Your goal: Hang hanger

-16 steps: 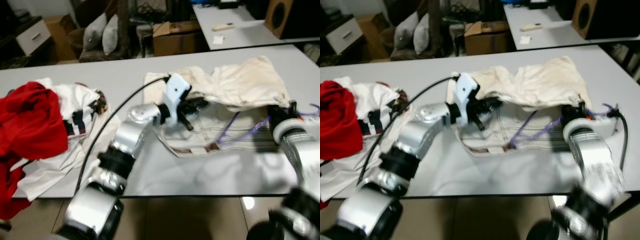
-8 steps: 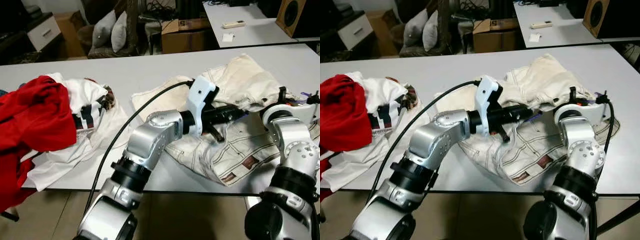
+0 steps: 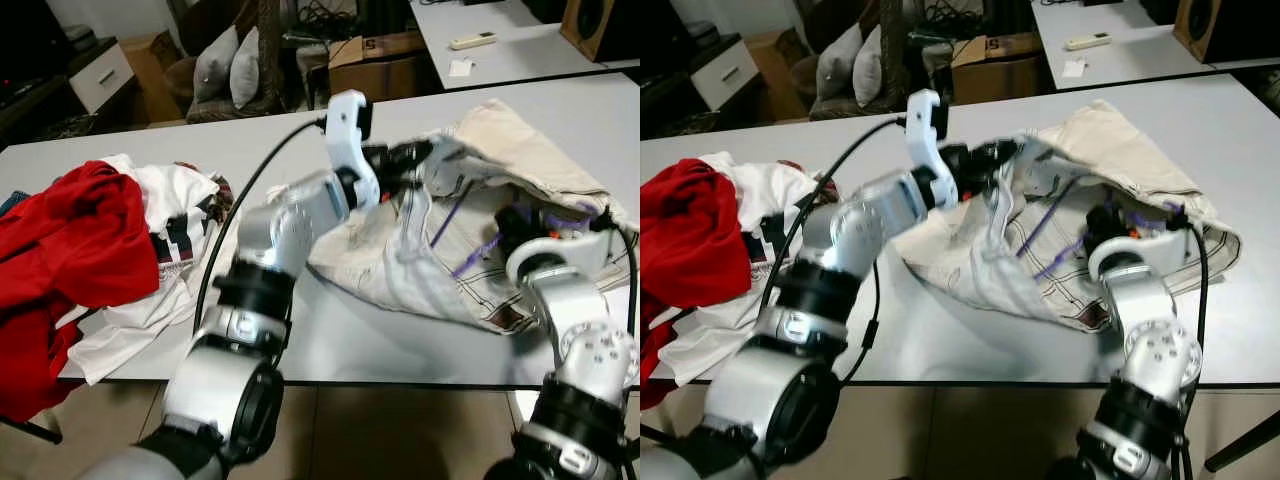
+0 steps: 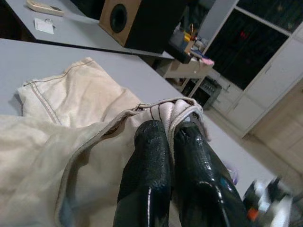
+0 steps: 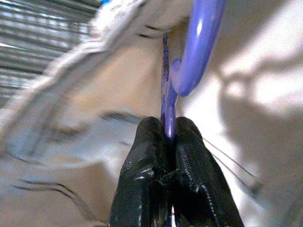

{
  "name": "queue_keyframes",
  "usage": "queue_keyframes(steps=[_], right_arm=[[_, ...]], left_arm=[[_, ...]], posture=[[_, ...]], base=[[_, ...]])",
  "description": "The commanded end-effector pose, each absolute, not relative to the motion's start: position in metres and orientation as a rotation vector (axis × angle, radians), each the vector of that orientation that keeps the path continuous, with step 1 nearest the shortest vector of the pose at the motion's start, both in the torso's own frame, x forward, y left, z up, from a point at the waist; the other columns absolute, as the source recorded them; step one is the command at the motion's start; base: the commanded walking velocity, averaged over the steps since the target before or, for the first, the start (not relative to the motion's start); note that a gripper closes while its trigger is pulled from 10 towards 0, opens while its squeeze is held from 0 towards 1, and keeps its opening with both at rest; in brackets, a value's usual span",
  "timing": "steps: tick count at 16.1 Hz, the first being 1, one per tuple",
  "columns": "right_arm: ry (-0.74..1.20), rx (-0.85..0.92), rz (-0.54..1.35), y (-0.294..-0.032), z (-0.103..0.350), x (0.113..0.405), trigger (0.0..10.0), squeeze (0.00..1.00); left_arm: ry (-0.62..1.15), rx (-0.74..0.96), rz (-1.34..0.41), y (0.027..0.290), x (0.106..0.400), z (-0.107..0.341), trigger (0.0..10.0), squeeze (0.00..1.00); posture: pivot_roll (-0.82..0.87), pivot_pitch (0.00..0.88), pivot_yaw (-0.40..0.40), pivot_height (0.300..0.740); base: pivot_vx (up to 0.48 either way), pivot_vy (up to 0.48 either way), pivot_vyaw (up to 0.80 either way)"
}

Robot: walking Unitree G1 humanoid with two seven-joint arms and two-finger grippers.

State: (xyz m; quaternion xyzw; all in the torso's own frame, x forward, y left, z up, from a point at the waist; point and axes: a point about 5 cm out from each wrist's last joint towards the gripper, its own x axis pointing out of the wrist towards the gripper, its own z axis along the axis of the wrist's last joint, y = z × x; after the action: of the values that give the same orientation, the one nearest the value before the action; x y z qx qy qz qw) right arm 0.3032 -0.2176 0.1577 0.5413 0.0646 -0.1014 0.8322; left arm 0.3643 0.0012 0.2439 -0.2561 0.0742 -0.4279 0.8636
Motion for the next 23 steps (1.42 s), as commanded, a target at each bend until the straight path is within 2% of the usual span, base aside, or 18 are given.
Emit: queue_keyframes(steps=[1, 5, 8, 12, 17, 19, 21, 23], right_arm=[[0.157, 1.166, -0.202, -0.21, 0.158, 0.303, 10.0, 0.0], [0.213, 1.129, -0.113, -0.189, 0.159, 0.299, 10.0, 0.0], [0.309, 1.03, 0.017, -0.17, 0.159, 0.278, 10.0, 0.0], [0.306, 1.125, -0.051, -0.187, 0.152, 0.246, 10.0, 0.0], [0.271, 1.166, -0.152, -0.199, 0.153, 0.238, 10.0, 0.0], [0.256, 1.194, -0.161, -0.202, 0.156, 0.238, 10.0, 0.0], [0.221, 1.234, -0.142, -0.207, 0.166, 0.238, 10.0, 0.0], [0.215, 1.242, -0.142, -0.209, 0.168, 0.238, 10.0, 0.0]], left_arm=[[0.154, -0.675, -1.008, -0.039, 0.35, 0.271, 0.0, 0.0], [0.158, -0.716, -0.955, -0.039, 0.357, 0.279, 0.0, 0.0], [0.147, -0.724, -0.797, -0.029, 0.375, 0.282, 0.0, 0.0], [0.119, -0.76, -0.603, -0.005, 0.397, 0.285, 0.0, 0.0], [0.09, -0.67, -0.581, 0.001, 0.402, 0.285, 0.0, 0.0], [0.117, -0.632, -0.503, 0.011, 0.407, 0.271, 0.0, 0.0], [0.207, -0.5, -0.394, 0.021, 0.407, 0.231, 0.0, 0.0], [0.239, -0.449, -0.372, 0.022, 0.406, 0.217, 0.0, 0.0]], posture=[[-0.05, 0.019, 0.209, 0.74], [-0.04, 0.013, 0.211, 0.74], [-0.04, 0.009, 0.209, 0.74], [-0.05, 0.007, 0.215, 0.74], [-0.05, 0.004, 0.228, 0.74], [-0.05, 0.002, 0.223, 0.74], [-0.05, 0.0, 0.219, 0.74], [-0.05, 0.0, 0.222, 0.74]], base=[[0.0, 0.0, 0.0], [0.0, 0.0, 0.0], [0.0, 0.0, 0.0], [0.0, 0.0, 0.0], [0.0, 0.0, 0.0], [0.0, 0.0, 0.0], [0.0, 0.0, 0.0], [0.0, 0.0, 0.0]])
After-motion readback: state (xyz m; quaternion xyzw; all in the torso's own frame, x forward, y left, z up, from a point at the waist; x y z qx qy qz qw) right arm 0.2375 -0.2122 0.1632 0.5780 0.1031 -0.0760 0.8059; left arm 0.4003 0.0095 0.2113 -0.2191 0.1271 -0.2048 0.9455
